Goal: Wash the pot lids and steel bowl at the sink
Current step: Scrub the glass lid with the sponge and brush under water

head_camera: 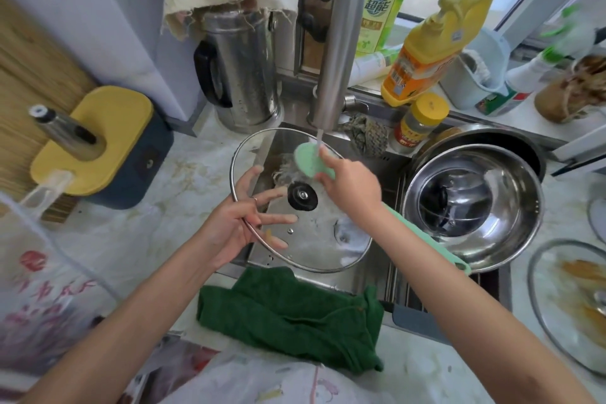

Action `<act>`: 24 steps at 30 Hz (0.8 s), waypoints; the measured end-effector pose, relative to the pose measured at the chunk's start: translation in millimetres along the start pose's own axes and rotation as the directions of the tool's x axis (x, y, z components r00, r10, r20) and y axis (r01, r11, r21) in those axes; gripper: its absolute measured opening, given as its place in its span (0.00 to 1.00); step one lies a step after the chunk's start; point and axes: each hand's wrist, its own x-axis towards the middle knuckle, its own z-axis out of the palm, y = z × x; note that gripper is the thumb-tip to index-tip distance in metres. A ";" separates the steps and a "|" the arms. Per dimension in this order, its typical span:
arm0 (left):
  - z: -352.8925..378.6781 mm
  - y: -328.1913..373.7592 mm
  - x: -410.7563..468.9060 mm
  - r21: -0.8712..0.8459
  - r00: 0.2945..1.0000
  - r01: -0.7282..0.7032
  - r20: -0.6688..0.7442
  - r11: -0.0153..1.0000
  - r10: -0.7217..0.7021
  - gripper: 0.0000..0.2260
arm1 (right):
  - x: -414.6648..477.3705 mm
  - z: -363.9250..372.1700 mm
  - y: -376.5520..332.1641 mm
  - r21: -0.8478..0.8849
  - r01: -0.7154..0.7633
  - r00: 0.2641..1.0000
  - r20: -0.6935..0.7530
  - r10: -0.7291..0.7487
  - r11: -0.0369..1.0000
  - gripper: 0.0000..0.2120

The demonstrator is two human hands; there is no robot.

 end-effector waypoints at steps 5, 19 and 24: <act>2.6 0.1 2.3 0.040 1.000 -0.005 -0.006 0.999 0.005 0.44 | -11.4 4.0 -3.1 0.081 0.052 0.998 0.025 -0.054 0.995 0.27; 1.8 3.8 1.2 0.076 1.000 -0.013 -0.010 0.997 0.014 0.46 | -10.4 8.8 -9.0 0.073 0.047 0.999 -0.015 -0.046 0.996 0.27; 1.2 6.2 -0.4 0.044 1.000 -0.010 0.005 0.999 0.009 0.44 | 1.9 7.8 -2.5 0.068 -0.027 0.997 -0.065 0.031 0.997 0.27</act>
